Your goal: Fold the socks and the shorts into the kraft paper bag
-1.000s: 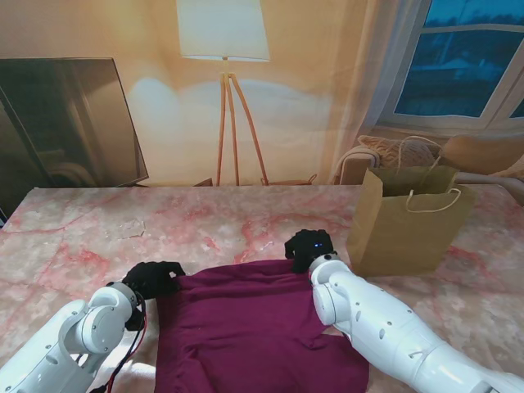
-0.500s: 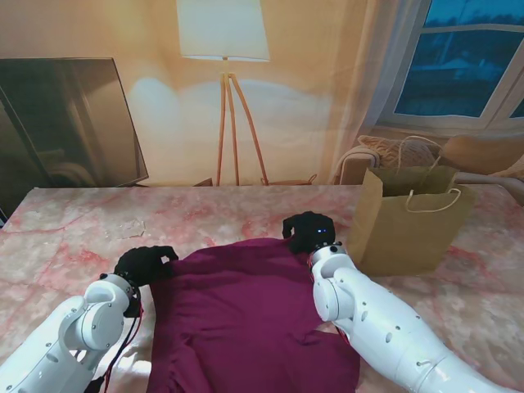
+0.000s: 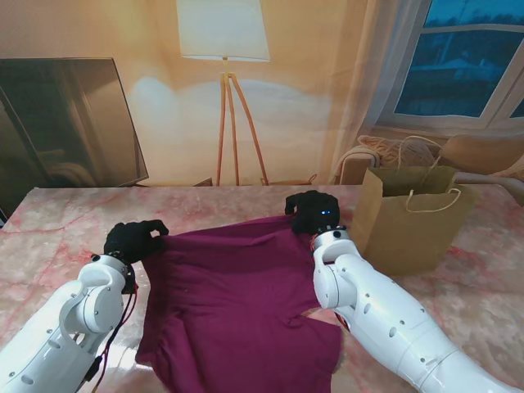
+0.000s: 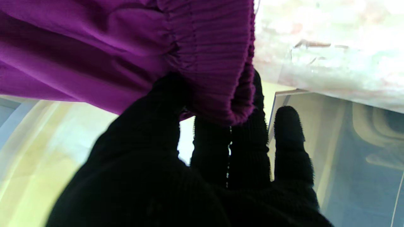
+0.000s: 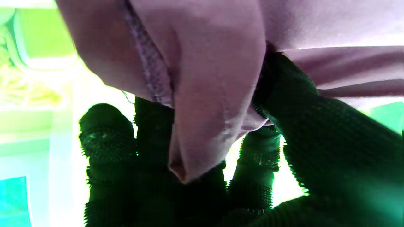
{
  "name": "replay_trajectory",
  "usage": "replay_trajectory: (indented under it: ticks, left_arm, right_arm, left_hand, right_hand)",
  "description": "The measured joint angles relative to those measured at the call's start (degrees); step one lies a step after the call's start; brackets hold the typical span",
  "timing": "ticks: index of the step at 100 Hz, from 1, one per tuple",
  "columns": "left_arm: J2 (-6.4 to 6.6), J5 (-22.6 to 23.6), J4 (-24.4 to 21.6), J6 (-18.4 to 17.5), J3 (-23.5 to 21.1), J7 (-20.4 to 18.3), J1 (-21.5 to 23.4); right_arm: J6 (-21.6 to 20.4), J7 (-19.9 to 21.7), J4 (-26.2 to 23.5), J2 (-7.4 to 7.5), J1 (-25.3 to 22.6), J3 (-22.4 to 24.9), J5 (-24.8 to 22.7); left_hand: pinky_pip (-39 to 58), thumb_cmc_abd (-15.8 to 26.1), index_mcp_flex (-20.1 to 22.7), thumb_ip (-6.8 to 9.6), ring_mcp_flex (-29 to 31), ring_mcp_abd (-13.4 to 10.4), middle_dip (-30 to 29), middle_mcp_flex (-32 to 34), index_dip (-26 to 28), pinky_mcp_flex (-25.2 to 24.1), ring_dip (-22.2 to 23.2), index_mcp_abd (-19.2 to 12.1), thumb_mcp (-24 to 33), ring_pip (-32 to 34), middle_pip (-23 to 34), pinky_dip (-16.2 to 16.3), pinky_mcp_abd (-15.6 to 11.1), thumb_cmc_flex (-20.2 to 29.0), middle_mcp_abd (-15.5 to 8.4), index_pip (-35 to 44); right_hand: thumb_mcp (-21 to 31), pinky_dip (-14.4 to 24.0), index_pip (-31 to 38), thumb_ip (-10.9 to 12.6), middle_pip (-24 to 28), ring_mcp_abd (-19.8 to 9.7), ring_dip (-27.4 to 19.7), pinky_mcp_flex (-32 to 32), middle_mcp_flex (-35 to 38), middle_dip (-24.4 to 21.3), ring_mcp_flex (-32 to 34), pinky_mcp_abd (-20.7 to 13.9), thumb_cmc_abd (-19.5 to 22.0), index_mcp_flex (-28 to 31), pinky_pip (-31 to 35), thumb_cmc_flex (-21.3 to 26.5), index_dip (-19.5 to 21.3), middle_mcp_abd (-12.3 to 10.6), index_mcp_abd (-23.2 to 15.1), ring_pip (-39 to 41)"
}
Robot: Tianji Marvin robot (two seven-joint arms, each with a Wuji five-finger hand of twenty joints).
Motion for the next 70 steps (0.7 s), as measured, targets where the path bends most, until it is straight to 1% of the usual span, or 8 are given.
replay_trajectory:
  ticks: [6,13,24,28,38,54,61,70]
  left_arm:
    - [-0.13,0.1,-0.2,0.4,-0.2,0.4,-0.4]
    - [-0.26,0.1,-0.4,0.8,-0.2,1.1,-0.9]
    - [-0.59,-0.3,-0.4,1.2,-0.2,3.3,-1.5]
    - [-0.75,-0.6,-0.4,1.4,-0.2,4.1,-1.7]
    - [-1.13,-1.5,-0.6,2.1,-0.2,5.4,-2.0]
    - [-1.89,-2.6,-0.6,2.9,-0.2,9.0,-2.3]
    - [-2.24,-2.6,-0.7,3.0,-0.4,10.4,-2.3]
    - [-2.46,-2.4,-1.4,3.0,-1.0,10.5,-2.1]
  right_arm:
    - [0.0,-0.6,0.0,-0.05,0.3,0.3,-0.3]
    - [-0.1,-1.0,0.0,-0.08,0.7,0.6,-0.7]
    - [-0.7,-4.6,0.1,-0.25,1.0,1.2,-1.2]
    - [-0.8,-5.2,0.0,-0.38,1.1,1.7,-1.3]
    - [-0.8,-5.0,-1.5,-0.49,0.8,3.0,-1.4]
    - [-1.2,-5.0,-4.3,-0.25,0.0,4.9,-3.2]
    - [-1.7,-4.6,-5.3,0.07,-0.4,5.6,-4.6]
    - [-2.6,-3.8,-6.6,0.54,-1.2,6.8,-5.6]
  left_hand:
    - [0.1,0.0,0.0,-0.01,0.0,0.0,0.0,0.0,0.0,0.0,0.0,-0.3,0.0,0.0,0.0,0.0,0.2,0.0,0.0,0.0]
    - [0.1,0.0,0.0,-0.02,0.0,0.0,0.5,0.0,0.6,0.0,0.0,-0.6,0.0,0.0,0.0,0.0,0.5,0.0,-0.1,-0.3]
    - [0.1,0.0,0.0,-0.02,-0.1,0.0,0.6,0.0,1.2,0.0,0.0,-0.9,0.0,0.0,0.0,0.0,0.5,0.0,-0.1,-0.6]
    - [0.1,0.0,0.0,-0.02,-0.1,0.0,0.6,0.0,1.2,0.0,0.0,-1.1,0.0,0.0,0.0,0.0,0.6,0.0,-0.1,-0.6]
    - [0.1,0.0,0.0,-0.03,-1.8,0.0,-0.7,0.0,1.3,-0.7,-0.2,-1.6,0.0,0.0,-1.5,0.0,0.9,0.0,-0.1,-0.6]
    - [0.1,0.0,0.0,-0.04,-1.8,0.0,-2.1,0.0,1.4,-1.4,-0.7,-2.2,0.0,-0.1,-2.6,0.7,1.3,0.0,-0.4,-0.6]
    - [0.1,0.0,0.0,-0.04,-2.0,0.0,-2.3,0.0,1.4,-1.5,-0.7,-2.3,0.0,-0.1,-2.7,0.7,1.3,0.0,-0.5,-0.6]
    - [0.1,0.0,0.0,-0.06,-2.4,0.0,-2.6,0.0,1.4,-2.1,-0.8,-2.5,-0.1,-0.5,-2.8,0.7,1.3,0.0,-0.5,-0.6]
  right_hand:
    - [0.0,0.0,0.0,0.0,0.2,0.0,1.3,0.1,0.0,0.0,0.0,0.0,0.0,0.0,0.6,0.0,0.0,0.0,-0.1,2.0]
    - [-0.1,0.0,0.0,0.0,0.3,0.0,1.5,0.1,0.0,0.6,0.0,0.0,0.0,0.0,0.6,0.0,0.0,0.0,-0.4,2.6]
    - [-0.1,0.0,0.0,0.0,0.5,0.0,1.5,0.1,0.0,0.9,0.0,0.0,0.0,0.0,0.6,0.0,0.0,0.0,-0.9,2.6]
    - [-0.1,0.0,0.0,0.0,0.6,0.0,1.5,0.1,0.0,0.9,0.0,0.0,0.0,0.0,0.6,0.0,0.0,0.0,-1.0,2.6]
    - [-0.7,0.0,-0.2,0.0,1.0,0.0,1.5,0.0,-0.1,1.6,0.0,0.0,1.1,-0.7,0.5,-0.1,0.0,0.0,-1.5,2.6]
    - [-0.7,0.0,-0.2,0.0,1.1,0.0,1.5,-0.4,-0.1,2.2,0.0,0.0,1.6,-0.9,-0.1,-0.1,0.0,0.0,-1.5,1.9]
    - [-0.8,0.0,-0.3,0.0,1.7,0.0,2.2,-0.4,-0.1,3.1,0.0,0.0,1.7,-0.9,-0.1,-0.2,0.0,0.0,-1.5,1.9]
    - [-1.4,0.0,-0.9,0.0,3.3,0.0,4.2,-0.4,-0.1,5.2,0.0,0.0,2.3,-0.9,-0.1,-1.0,0.0,0.0,-1.8,2.6]
